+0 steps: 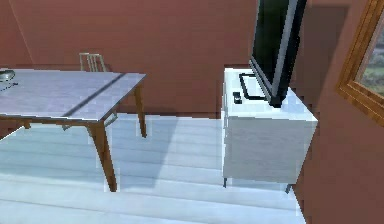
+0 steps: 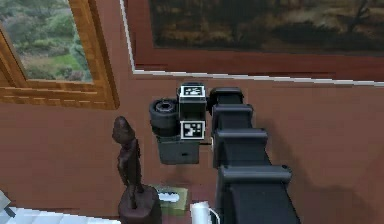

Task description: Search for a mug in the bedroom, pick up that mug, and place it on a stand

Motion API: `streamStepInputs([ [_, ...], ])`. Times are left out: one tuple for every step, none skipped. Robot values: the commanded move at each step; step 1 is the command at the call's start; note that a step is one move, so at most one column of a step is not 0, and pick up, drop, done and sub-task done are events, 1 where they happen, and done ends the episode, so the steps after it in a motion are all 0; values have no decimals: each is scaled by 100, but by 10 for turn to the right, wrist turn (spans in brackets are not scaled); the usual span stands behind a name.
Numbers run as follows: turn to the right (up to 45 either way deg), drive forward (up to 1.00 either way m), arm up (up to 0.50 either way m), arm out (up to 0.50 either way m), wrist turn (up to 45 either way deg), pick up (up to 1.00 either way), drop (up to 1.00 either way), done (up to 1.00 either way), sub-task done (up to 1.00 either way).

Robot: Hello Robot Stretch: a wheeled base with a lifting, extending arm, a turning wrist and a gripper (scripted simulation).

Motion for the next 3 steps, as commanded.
streamStepInputs([
  [0,0,0,0,-450,0,0,0,0],
  [0,0,0,0,-450,0,0,0,0],
  [0,0,0,0,-360,0,0,0,0],
])
